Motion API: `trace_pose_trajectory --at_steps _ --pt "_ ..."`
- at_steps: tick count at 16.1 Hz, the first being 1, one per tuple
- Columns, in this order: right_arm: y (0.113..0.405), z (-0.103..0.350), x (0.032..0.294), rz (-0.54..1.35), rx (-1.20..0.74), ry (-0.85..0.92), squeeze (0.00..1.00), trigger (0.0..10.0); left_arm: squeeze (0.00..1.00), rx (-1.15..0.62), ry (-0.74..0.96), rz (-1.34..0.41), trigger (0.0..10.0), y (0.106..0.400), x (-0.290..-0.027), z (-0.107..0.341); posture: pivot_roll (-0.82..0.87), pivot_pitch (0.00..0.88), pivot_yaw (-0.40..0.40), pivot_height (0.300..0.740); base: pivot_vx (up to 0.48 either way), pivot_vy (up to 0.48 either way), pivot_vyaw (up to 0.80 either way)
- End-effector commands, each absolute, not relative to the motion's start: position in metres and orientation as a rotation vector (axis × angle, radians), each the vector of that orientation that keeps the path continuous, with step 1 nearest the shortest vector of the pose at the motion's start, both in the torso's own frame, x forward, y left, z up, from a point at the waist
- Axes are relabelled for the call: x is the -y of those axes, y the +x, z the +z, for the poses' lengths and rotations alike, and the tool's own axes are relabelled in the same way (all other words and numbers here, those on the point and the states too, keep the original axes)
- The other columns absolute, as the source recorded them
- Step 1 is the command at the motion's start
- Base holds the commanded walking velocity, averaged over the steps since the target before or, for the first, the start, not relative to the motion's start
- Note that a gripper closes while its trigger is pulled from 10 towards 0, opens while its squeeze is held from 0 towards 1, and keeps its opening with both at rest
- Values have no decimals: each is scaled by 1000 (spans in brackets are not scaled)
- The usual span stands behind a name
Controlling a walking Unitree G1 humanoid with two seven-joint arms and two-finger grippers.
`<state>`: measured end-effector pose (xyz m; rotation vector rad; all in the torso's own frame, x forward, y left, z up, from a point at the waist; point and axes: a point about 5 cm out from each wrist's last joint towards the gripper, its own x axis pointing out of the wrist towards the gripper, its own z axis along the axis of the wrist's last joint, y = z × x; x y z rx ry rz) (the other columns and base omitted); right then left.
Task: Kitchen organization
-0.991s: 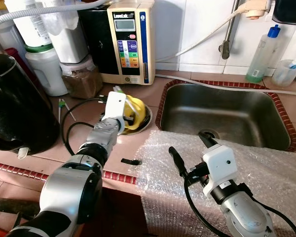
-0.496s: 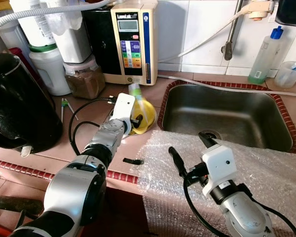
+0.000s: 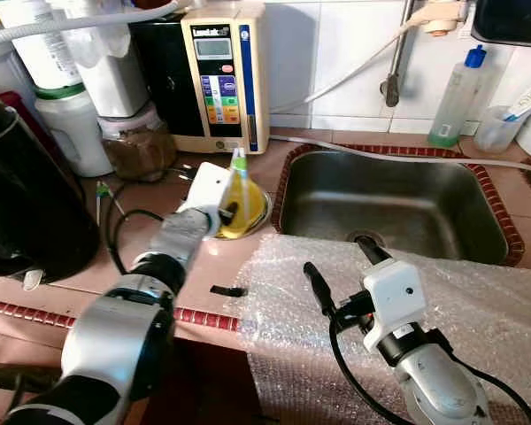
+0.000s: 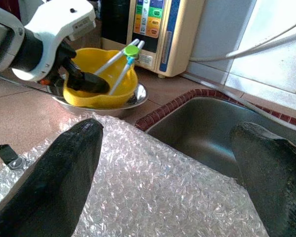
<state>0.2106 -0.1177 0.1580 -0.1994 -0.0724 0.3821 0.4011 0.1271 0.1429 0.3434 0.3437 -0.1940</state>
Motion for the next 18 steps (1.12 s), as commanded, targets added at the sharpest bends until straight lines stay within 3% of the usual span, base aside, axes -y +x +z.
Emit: trace_pose_trajectory --at_steps 1,2,3,8,11,12,14,18 --pt "211 156 116 393 65 -193 0 10000 0 -361 387 -195 10000 400 -137 140 -48 0 101 740 0 0 0" --pt "211 156 116 393 65 -193 0 10000 0 -354 395 -194 10000 401 -137 142 -46 0 99 740 0 0 0" --pt "212 156 116 400 66 -196 0 10000 1000 -340 372 -197 10000 403 -142 148 -42 0 94 740 0 0 0" --pt "214 157 117 415 62 -204 0 10000 1000 -463 409 -374 10000 391 -134 124 -40 0 86 740 0 0 0" --pt "215 158 119 414 65 -207 0 10000 1000 -390 364 -284 10000 396 -136 132 -48 0 82 740 0 0 0" --pt "216 158 120 415 65 -211 0 10000 1000 -306 453 -239 10000 401 -139 144 -47 0 80 740 0 0 0" --pt "216 157 121 415 64 -212 0 10000 1000 -249 474 -196 10000 404 -143 154 -47 0 80 740 0 0 0" --pt "216 157 121 416 62 -212 0 10000 1000 -141 435 -153 10000 411 -147 177 -41 0 76 740 0 0 0"
